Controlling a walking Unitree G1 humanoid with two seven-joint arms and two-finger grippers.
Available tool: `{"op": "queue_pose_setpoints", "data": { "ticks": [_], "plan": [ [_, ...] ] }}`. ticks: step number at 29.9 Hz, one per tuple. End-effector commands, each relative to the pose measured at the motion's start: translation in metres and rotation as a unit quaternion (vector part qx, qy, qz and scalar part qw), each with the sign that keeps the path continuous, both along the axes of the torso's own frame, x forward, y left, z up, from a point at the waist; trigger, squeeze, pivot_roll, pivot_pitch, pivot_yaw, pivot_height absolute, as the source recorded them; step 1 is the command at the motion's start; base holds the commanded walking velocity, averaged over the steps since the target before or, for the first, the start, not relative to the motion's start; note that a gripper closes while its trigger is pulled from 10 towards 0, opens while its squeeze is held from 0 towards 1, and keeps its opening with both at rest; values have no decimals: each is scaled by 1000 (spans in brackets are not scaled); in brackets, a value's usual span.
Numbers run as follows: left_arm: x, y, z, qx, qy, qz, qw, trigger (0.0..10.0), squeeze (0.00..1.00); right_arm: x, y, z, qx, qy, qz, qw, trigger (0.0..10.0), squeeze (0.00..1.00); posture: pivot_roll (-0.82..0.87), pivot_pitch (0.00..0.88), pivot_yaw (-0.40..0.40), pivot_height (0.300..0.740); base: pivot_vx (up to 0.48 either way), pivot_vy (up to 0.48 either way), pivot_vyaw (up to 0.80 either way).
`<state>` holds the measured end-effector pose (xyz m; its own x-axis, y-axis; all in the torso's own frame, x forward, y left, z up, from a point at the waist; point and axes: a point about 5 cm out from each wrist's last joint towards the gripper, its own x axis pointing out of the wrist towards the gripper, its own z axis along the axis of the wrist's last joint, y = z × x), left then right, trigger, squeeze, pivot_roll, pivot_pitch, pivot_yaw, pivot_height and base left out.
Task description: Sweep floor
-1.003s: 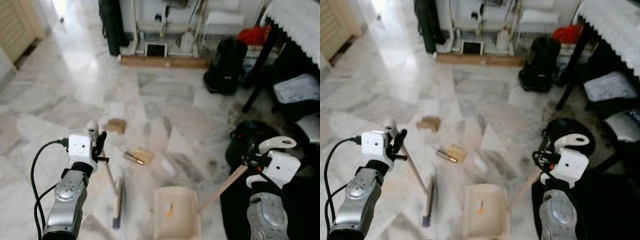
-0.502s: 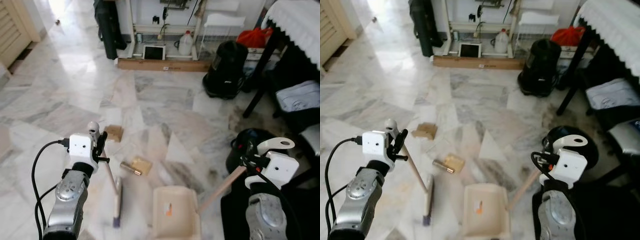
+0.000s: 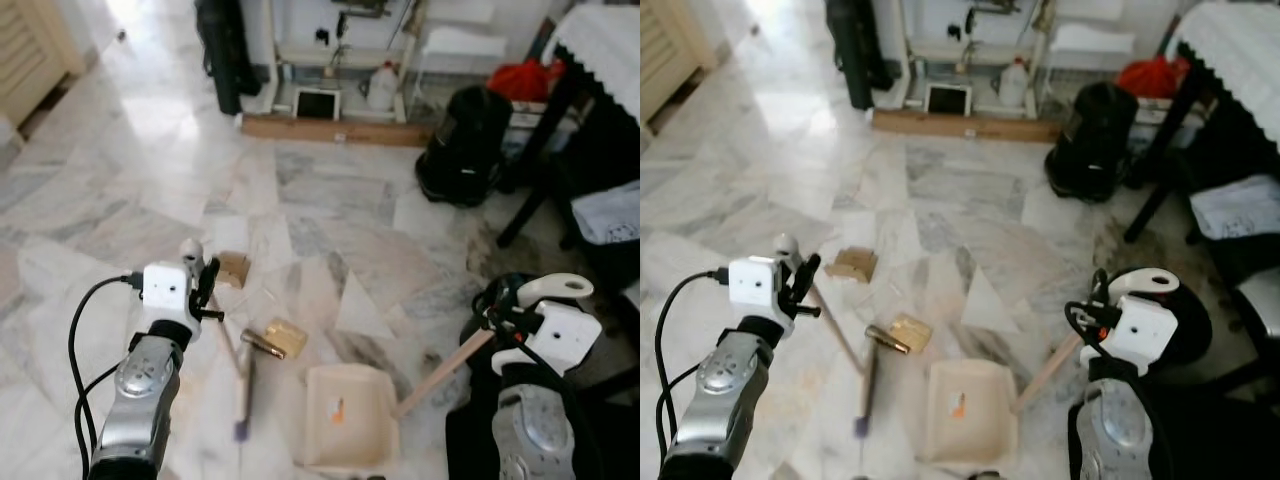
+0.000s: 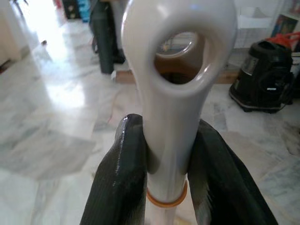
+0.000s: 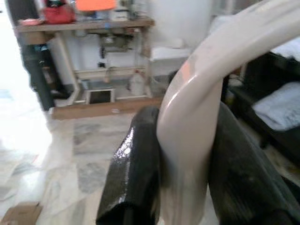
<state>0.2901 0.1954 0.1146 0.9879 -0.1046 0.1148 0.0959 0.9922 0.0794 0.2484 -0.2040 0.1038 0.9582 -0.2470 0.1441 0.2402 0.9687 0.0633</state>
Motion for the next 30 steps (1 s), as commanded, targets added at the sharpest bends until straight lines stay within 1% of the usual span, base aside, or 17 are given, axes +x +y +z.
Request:
{"op": "queue_pose_setpoints", "data": {
  "ticks": [1, 7, 11, 15, 16, 17, 20, 23, 28, 30],
  "plan": [
    [0, 2, 8, 12, -20, 2, 1000, 10000, 0, -2, -2, 7, 4, -20, -4, 1000, 10000, 0, 36, 157, -37, 740, 0, 0, 0],
    [0, 4, 8, 5, -16, 7, 1000, 10000, 0, -2, -2, 7, 6, -20, -4, 1000, 10000, 0, 35, 156, -38, 740, 0, 0, 0],
    [1, 4, 8, 6, -16, 6, 1000, 10000, 0, -1, -2, 4, 20, -11, -5, 1000, 10000, 0, 35, 157, -37, 740, 0, 300, 0],
    [1, 4, 8, 6, -17, 5, 1000, 10000, 0, -1, -2, 4, 20, -7, -5, 1000, 10000, 0, 36, 156, -37, 740, 0, 298, -728],
    [1, 3, 8, 6, -17, 4, 1000, 10000, 0, -1, -1, 4, -1, -7, -2, 1000, 10000, 0, 37, 155, -38, 740, 0, 292, 0],
    [1, 3, 8, 6, -17, 4, 1000, 10000, 0, -1, 0, 4, -7, -8, -1, 1000, 10000, 0, 37, 155, -38, 740, 0, 292, 0],
    [1, 3, 8, 6, -16, 1, 1000, 10000, 0, -2, 0, 3, 5, -7, -5, 1000, 10000, 0, 37, 155, -37, 740, 0, 295, 0],
    [1, 3, 7, 6, -16, 0, 1000, 10000, 0, -1, -1, 0, -2, 7, -10, 1000, 10000, 0, 36, 154, -36, 740, 0, 299, 0],
    [1, 3, 8, 5, -16, -2, 1000, 10000, 0, -2, -1, 0, 18, 3, -9, 1000, 10000, 0, 37, 153, -33, 740, 0, 304, 0],
    [1, 2, 8, 5, -16, -3, 1000, 10000, 0, -1, -2, 0, 23, 3, -12, 1000, 10000, 0, 36, 153, -34, 740, 0, 300, -556]
  ]
}}
